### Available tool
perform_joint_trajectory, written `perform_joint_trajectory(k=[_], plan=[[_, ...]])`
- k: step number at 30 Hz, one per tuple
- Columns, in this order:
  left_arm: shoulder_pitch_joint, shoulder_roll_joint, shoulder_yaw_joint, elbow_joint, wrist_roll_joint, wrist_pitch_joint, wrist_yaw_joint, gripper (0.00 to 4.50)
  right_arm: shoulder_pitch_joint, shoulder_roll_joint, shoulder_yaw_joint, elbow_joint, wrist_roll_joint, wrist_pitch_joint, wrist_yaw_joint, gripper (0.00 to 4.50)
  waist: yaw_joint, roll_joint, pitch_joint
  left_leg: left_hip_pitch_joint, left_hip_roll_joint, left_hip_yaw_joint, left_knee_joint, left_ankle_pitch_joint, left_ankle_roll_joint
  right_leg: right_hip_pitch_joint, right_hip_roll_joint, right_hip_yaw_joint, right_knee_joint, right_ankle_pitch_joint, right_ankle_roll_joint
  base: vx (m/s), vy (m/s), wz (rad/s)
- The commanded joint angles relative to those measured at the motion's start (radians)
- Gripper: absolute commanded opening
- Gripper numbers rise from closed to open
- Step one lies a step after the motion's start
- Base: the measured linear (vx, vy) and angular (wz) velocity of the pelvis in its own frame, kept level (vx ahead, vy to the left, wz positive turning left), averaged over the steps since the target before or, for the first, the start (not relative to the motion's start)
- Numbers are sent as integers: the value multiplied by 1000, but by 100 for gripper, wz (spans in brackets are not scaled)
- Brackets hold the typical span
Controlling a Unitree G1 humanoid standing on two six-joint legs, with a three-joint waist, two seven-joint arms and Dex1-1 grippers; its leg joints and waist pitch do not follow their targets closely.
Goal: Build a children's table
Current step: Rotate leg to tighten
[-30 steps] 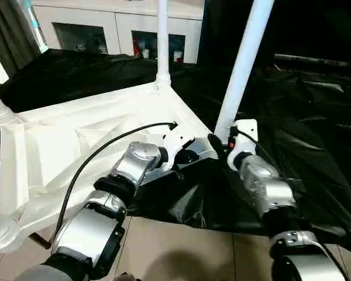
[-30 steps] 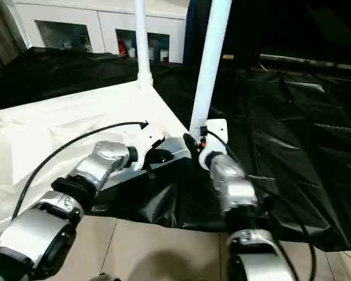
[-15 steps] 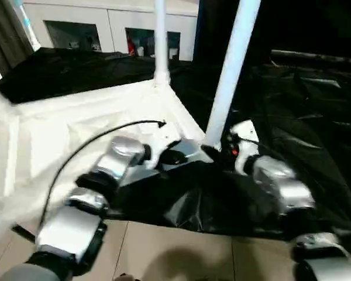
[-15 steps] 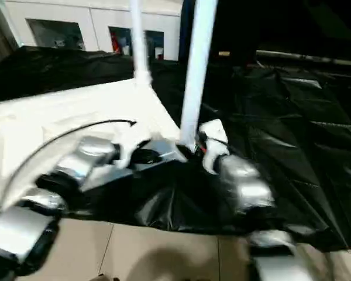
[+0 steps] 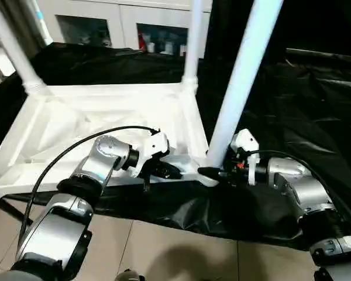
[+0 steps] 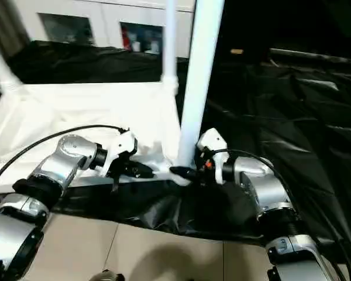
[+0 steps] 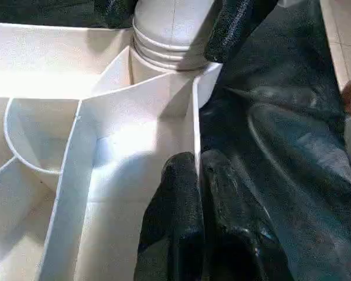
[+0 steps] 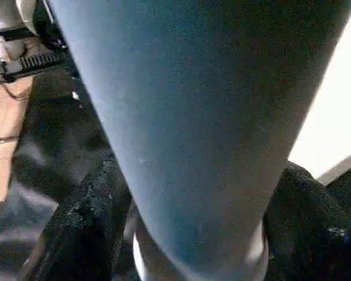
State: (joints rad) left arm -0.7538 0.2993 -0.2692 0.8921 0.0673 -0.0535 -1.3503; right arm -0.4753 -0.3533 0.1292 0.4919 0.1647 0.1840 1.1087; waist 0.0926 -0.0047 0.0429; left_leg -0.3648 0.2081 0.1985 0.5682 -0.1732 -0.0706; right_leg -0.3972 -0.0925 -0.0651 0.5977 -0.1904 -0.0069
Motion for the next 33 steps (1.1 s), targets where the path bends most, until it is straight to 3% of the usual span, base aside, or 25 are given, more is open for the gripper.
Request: perform_joint_trajectory(k=[1, 2, 3, 4, 7, 9, 10, 12, 14, 16, 18, 19, 20, 21, 23, 25, 26, 33], plan=[[12, -12, -36, 12, 22, 2, -16, 0, 0, 0, 22, -16, 18, 14, 34, 285, -3, 4, -60, 17, 31, -7, -58, -208, 49, 49, -49, 39, -55, -63, -275, 0, 0, 0], [12, -12, -35, 12, 22, 2, -15, 0, 0, 0, 22, -17, 19, 14, 34, 285, -1, -1, -61, 17, 31, -7, -57, -203, 49, 50, -50, 39, -54, -63, -273, 0, 0, 0], [12, -11, -35, 11, 24, 4, -8, 0, 2, 0, 24, -19, 20, 16, 38, 270, -1, 0, -61, 17, 31, -7, -57, -197, 50, 50, -50, 39, -54, -61, -272, 0, 0, 0], [14, -10, -35, 10, 25, 4, 0, 0, 6, -1, 29, -21, 19, 17, 41, 256, -1, -9, -61, 13, 29, -7, -55, -180, 57, 52, -51, 39, -52, -55, -267, 0, 0, 0], [20, -6, -32, 3, 23, 7, 2, 0, 18, 2, 37, -26, 16, 21, 46, 246, 2, -6, -62, 12, 29, -7, -54, -163, 65, 50, -52, 39, -52, -53, -264, 0, 0, 0], [27, -4, -28, -3, 23, 11, 15, 0, 30, 9, 41, -32, 12, 23, 41, 241, 4, -14, -62, 11, 29, -6, -53, -152, 72, 51, -52, 39, -51, -51, -261, 0, 0, 0], [29, -3, -26, -5, 23, 13, 24, 0, 34, 12, 41, -33, 11, 24, 37, 240, 4, -11, -62, 11, 30, -7, -53, -151, 72, 50, -52, 39, -51, -55, -258, 0, 0, 0], [20, -17, -10, 13, 28, 19, 96, 0, 38, 38, 29, -10, -4, 29, -35, 240, 3, -14, -61, 11, 30, -6, -53, -154, 73, 47, -52, 39, -50, -63, -257, 0, 0, 0], [7, -33, 6, 36, 32, 25, 169, 0, 33, 65, 12, 23, -18, 28, -113, 240, -1, -14, -55, 13, 28, -7, -59, -203, 46, 43, -53, 39, -63, -153, -235, 0, 0, 0], [-25, -71, 26, 88, 50, 40, 327, 0, 25, 128, -28, 83, -36, 31, -281, 240, -8, -15, -47, 25, 26, -11, -67, -304, 4, 31, -57, 41, -85, -339, -193, 0, 0, 0], [-38, -90, 30, 108, 58, 50, 390, 0, 23, 160, -46, 107, -45, 33, -364, 239, -9, -14, -45, 27, 25, -14, -69, -328, -5, 29, -59, 40, -90, -391, -178, -57, -2, 1], [-44, -101, 32, 118, 63, 56, 425, 0, 21, 178, -56, 121, -50, 34, -414, 239, -15, -16, -39, 33, 23, -21, -73, -387, -23, 24, -60, 37, -106, -527, -126, -61, 2, -1], [-58, -149, 33, 132, 70, 85, 506, 0, -1, 241, -101, 175, -57, 49, -596, 239, -22, -10, -37, 34, 23, -25, -77, -411, -34, 23, -61, 36, -113, -575, -101, -56, 13, -5], [-65, -177, 36, 139, 70, 98, 546, 0, -17, 275, -129, 207, -53, 51, -689, 239, -24, -2, -37, 37, 23, -30, -79, -428, -42, 22, -62, 33, -114, -588, -98, -53, 22, -8], [-73, -217, 37, 144, 69, 116, 593, 0, -39, 321, -170, 244, -36, 59, -797, 239, -38, 0, -41, 44, 22, -37, -82, -472, -54, 21, -59, 26, -123, -584, -87, -53, 25, -7], [-77, -247, 32, 145, 68, 118, 599, 0, -54, 357, -188, 257, -21, 55, -840, 239, -44, -3, -43, 35, 20, -38, -87, -465, -42, 28, -56, 23, -122, -528, -97, 0, 0, 0], [-79, -277, 29, 142, 62, 119, 590, 0, -66, 383, -186, 262, -21, 45, -856, 239, -45, 3, -42, 37, 20, -35, -86, -472, -36, 23, -55, 26, -126, -510, -101, 0, 0, 0], [-82, -307, 21, 147, 57, 103, 551, 0, -80, 402, -149, 268, -55, 28, -840, 239, -45, -1, -43, 34, 19, -29, -85, -456, -16, 24, -53, 31, -121, -455, -122, 0, 0, 0]])
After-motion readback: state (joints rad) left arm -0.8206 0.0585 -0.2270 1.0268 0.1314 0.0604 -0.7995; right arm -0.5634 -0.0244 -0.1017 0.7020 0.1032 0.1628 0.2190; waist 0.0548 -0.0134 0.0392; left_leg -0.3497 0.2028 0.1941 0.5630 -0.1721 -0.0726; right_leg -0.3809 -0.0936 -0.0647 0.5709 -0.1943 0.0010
